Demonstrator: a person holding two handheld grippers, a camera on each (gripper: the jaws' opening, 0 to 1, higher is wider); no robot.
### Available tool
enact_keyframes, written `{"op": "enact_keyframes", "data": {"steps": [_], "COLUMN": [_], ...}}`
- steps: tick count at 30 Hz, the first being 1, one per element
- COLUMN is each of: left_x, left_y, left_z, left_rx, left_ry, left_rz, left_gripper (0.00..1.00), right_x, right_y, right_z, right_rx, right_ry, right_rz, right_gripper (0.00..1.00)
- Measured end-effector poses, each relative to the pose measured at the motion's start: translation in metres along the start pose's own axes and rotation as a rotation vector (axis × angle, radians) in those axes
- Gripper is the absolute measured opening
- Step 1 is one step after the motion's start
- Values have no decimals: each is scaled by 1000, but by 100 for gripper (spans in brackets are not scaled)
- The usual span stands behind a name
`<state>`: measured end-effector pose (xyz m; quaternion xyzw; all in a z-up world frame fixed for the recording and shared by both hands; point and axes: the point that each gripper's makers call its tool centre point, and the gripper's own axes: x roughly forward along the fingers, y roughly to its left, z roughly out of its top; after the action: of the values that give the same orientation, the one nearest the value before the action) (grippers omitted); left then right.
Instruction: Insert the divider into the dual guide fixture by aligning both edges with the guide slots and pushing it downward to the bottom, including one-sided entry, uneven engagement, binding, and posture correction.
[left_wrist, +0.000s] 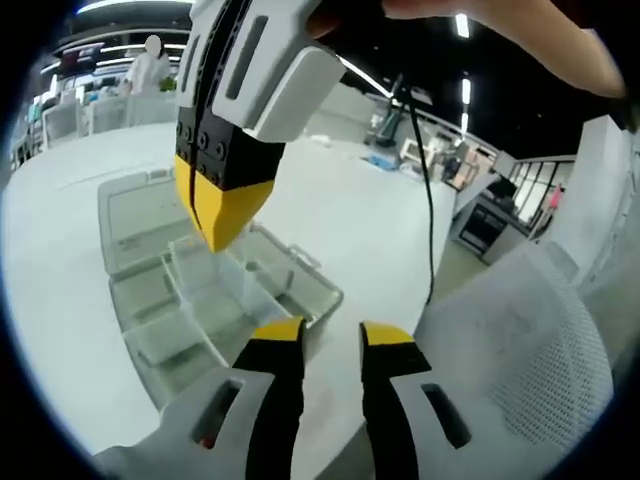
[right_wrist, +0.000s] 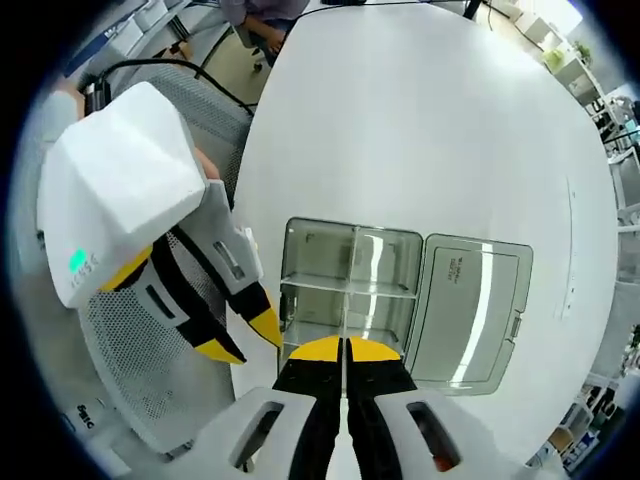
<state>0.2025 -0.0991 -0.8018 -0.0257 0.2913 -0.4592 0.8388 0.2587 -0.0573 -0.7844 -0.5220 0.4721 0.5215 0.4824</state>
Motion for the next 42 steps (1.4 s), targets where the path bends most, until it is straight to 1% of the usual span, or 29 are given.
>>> {"op": "enact_keyframes", "data": {"steps": [5, 6, 11, 17, 29, 33, 37, 42], "left_x": [-3, -4, -6, -12, -32, -36, -37, -37], "left_y": [0, -1, -1, 0, 4, 6, 7, 7], "left_z": [1, 1, 4, 6, 10, 10, 9, 11], "left_rx": [3, 5, 8, 30, 61, 61, 58, 58], "left_ry": [-1, -2, -9, -7, -1, -3, -5, -9], "left_rz": [5, 6, 10, 19, 48, 59, 62, 63], "left_gripper": [18, 18, 19, 24, 34, 35, 36, 37], "right_x": [-1, -2, -4, -5, -5, -4, 0, -1], "right_y": [5, 4, 0, 2, 0, -1, -3, -3], "right_z": [2, 2, 1, -6, -5, -6, -7, -6], "right_rx": [5, 18, 25, 50, 62, 71, 77, 83], "right_ry": [-3, -2, 0, 1, 3, 5, 11, 6], "right_rz": [-1, -6, -10, -7, -5, -5, 0, 0], "right_gripper": [0, 0, 0, 0, 0, 0, 0, 0]}}
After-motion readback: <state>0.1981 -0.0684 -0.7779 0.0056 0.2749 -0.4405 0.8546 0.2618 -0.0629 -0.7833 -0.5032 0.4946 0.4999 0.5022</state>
